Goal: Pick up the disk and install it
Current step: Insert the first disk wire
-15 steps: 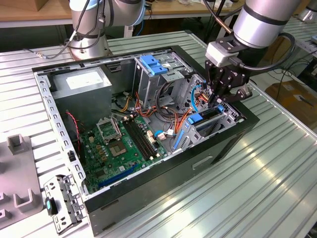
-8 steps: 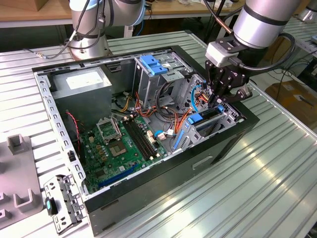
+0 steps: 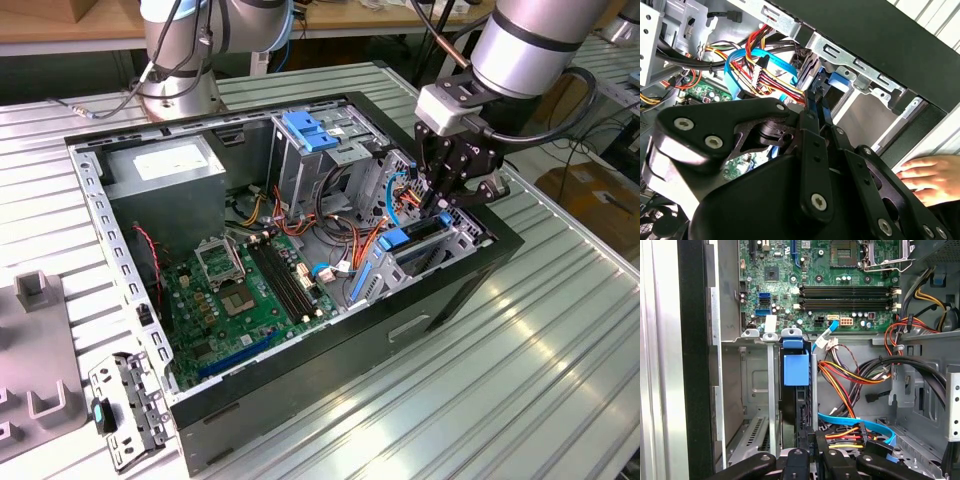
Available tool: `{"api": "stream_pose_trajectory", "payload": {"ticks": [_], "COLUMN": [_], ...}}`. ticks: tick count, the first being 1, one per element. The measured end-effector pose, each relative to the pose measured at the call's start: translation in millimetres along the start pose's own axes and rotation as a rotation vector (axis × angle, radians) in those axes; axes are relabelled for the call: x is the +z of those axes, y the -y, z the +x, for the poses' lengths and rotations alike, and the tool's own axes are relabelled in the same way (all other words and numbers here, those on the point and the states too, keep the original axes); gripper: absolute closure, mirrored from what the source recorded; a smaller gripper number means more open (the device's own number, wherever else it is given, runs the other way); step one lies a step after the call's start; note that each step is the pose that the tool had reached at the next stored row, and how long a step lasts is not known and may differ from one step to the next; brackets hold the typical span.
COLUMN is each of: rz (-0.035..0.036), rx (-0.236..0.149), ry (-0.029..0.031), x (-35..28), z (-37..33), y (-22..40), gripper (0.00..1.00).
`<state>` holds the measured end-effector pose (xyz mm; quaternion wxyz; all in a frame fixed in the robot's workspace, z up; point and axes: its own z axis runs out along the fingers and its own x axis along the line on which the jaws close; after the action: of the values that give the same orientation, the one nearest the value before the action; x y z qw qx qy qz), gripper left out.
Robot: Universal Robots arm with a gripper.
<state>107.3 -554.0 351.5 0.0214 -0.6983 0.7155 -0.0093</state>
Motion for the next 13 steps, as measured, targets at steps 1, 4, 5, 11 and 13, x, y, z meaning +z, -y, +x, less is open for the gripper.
{"api": "stream_pose_trajectory", "payload": {"ticks": [1, 4, 5, 11, 13], "rz": [0.0000, 0.0000, 0.0001, 0.0003, 0.0004], "rx": [0.000, 0.001, 0.002, 0.017, 0.021], "ry": [0.0002, 0.0002, 0.0001, -0.0006, -0.0009], "x": [0.2, 1.2, 1.6, 3.6, 4.3], "z": [0.1, 0.3, 0.4, 1.6, 1.9], "y": [0.0, -0.5, -0.5, -0.7, -0.7], "gripper": [0.83, 0.83, 0.83, 0.83, 0.83]}}
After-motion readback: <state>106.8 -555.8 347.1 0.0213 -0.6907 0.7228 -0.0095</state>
